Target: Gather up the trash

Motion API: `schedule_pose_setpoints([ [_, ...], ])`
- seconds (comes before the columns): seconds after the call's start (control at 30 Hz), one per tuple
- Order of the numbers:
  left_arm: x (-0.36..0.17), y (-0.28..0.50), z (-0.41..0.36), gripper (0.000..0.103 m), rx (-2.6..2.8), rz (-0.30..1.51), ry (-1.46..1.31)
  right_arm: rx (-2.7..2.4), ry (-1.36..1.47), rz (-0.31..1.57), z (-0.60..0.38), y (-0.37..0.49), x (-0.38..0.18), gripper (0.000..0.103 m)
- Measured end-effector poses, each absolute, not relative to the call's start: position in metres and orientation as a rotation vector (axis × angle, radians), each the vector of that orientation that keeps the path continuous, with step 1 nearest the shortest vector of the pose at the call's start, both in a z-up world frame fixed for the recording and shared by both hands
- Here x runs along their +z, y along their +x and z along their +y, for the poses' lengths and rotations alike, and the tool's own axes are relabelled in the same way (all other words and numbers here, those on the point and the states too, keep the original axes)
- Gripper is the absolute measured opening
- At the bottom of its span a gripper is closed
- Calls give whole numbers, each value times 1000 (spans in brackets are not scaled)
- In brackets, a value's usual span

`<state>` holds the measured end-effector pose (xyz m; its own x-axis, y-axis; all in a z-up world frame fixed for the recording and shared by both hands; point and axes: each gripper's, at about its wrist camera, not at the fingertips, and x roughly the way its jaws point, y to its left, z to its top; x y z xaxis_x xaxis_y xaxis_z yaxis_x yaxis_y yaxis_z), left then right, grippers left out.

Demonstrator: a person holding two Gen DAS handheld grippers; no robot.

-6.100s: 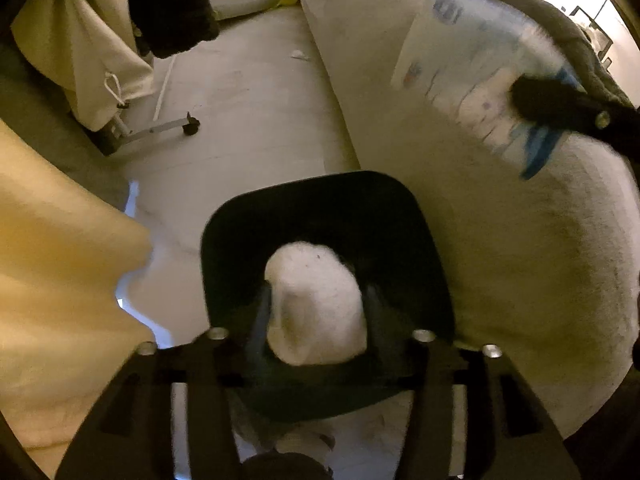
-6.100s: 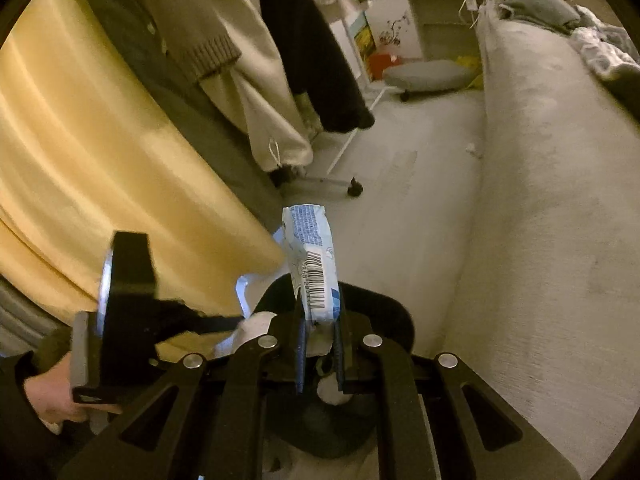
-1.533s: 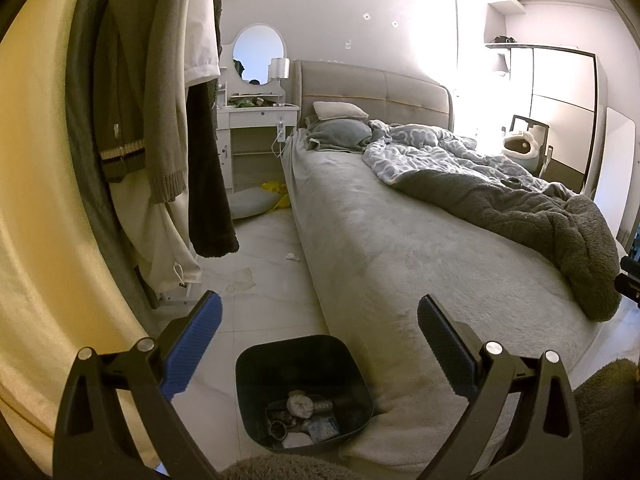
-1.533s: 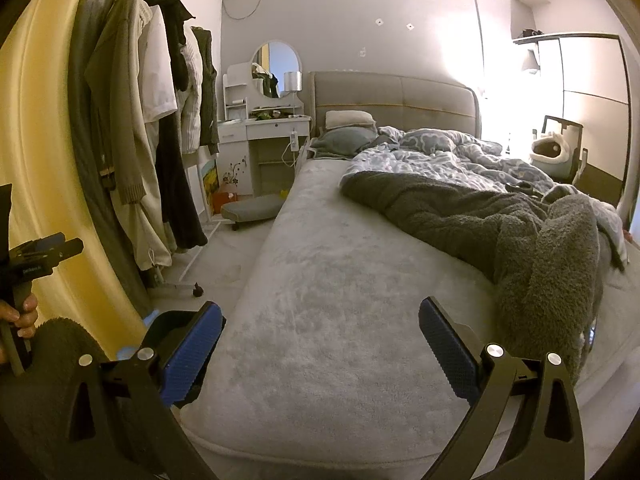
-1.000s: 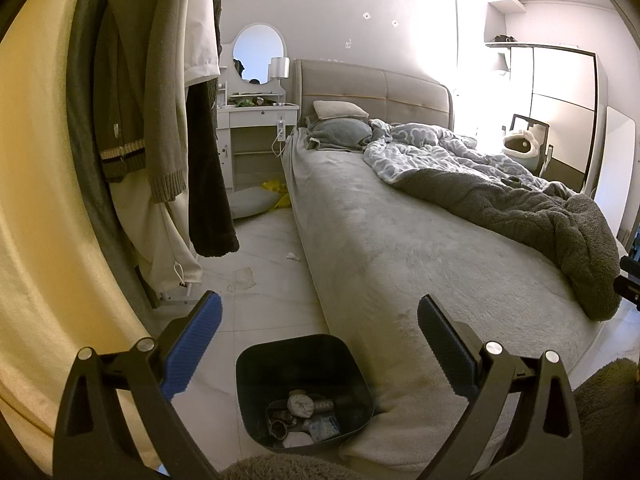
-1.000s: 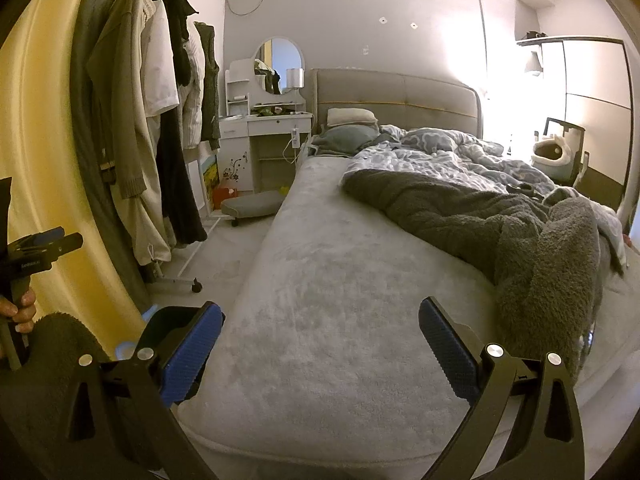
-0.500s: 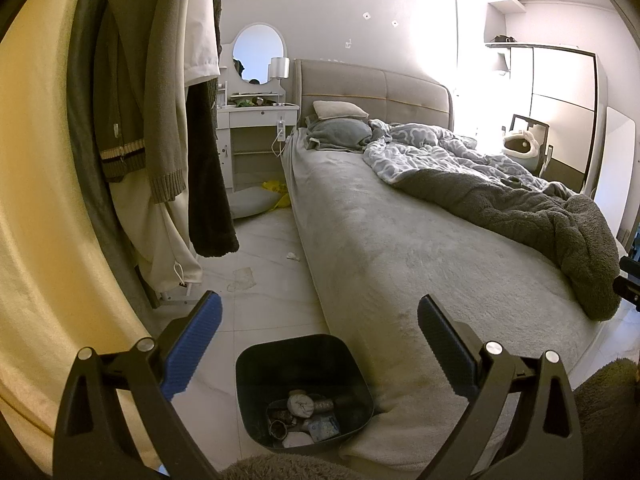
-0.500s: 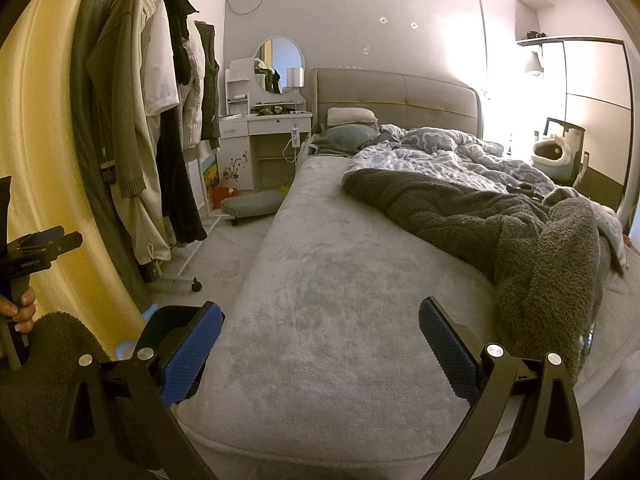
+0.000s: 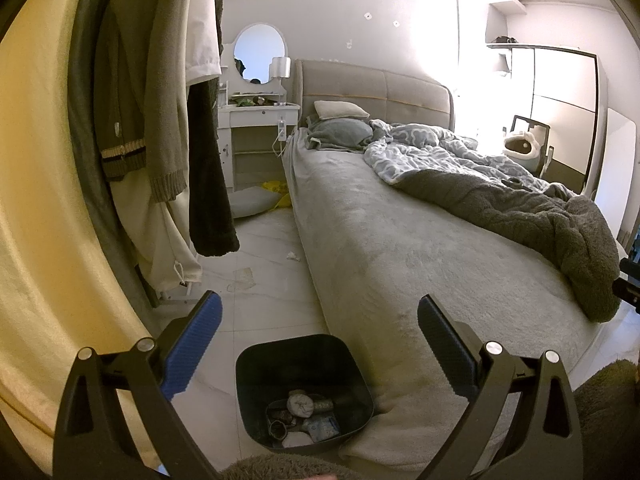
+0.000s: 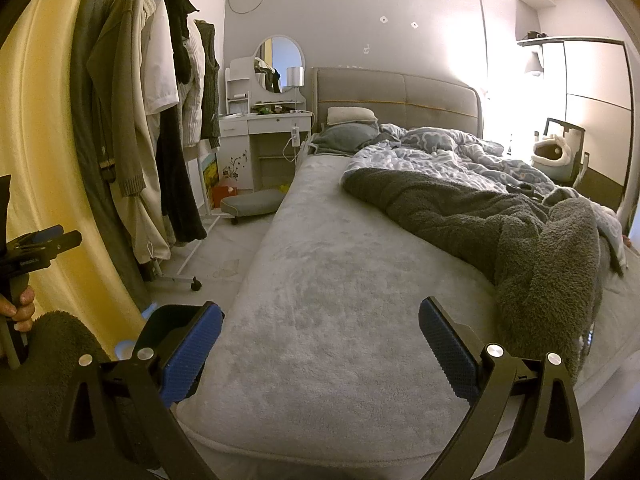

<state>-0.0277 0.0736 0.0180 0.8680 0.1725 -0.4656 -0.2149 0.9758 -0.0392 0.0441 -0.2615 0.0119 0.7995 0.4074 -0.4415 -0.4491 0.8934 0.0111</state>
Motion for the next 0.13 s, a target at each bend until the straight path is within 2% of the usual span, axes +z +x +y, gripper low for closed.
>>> schedule_pose_setpoints([
  [0.13,17,-28,73,100,205,480,-89,460,-96,452,-261,44,12,100],
])
